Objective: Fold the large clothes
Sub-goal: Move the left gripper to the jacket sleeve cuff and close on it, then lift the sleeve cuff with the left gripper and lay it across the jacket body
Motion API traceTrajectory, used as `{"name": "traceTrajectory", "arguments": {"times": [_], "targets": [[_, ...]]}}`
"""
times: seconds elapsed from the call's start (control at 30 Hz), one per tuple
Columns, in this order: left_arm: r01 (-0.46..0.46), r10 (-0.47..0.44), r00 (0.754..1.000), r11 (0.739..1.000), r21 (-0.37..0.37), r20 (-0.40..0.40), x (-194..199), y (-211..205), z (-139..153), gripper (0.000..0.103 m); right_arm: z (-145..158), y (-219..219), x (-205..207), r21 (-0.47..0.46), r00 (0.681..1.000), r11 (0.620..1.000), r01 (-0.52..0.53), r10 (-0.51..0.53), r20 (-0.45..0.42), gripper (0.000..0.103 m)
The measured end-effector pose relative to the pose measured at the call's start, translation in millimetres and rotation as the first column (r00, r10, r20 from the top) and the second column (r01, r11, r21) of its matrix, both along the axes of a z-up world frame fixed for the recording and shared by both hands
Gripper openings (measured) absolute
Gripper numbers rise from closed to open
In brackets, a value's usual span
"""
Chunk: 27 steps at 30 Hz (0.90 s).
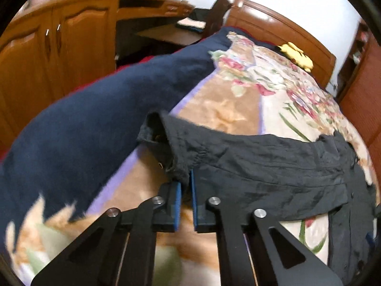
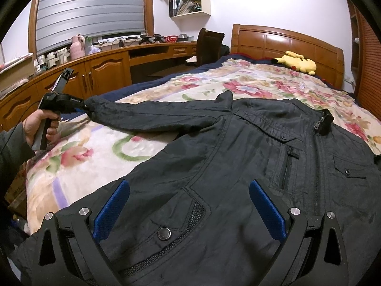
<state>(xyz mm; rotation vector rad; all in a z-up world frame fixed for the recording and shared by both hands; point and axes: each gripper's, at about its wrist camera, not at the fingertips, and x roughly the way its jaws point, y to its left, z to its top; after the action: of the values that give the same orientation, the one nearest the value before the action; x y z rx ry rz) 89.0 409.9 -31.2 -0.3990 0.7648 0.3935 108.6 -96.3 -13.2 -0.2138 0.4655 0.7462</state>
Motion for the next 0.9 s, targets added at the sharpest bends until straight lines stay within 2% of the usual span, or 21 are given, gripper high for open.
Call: {"name": "traceTrajectory", "arguments": {"times": [0.23, 0.43, 0.6, 0.9], "targets": [[0.072, -0.076, 0.996, 0.991, 0.11, 0.036, 1, -56, 54, 0.005, 4, -8, 1, 0.03, 1.0, 0.999, -0.018, 0.019, -0.022, 0.101], [0.178, -0.194, 0.978, 0.969, 0.169, 0.082, 5, -128, 98, 0.004, 16, -29, -5, 0.052, 1.0, 0.999, -0.001, 0.003, -0.029, 0.101], [0.289, -0.315, 0.943, 0.934, 0.209, 0.103, 14, -195, 121, 0.004, 22, -49, -8, 0.058, 1.0, 0.998, 0.03, -0.03, -0.01, 0.101], [0.495, -0.53, 0.839, 0.837, 0.231, 0.125, 14, -312, 136, 0.004, 28, -83, -8, 0.081, 0.993, 0.99, 0.115, -0.116, 0.01, 0.094]]}}
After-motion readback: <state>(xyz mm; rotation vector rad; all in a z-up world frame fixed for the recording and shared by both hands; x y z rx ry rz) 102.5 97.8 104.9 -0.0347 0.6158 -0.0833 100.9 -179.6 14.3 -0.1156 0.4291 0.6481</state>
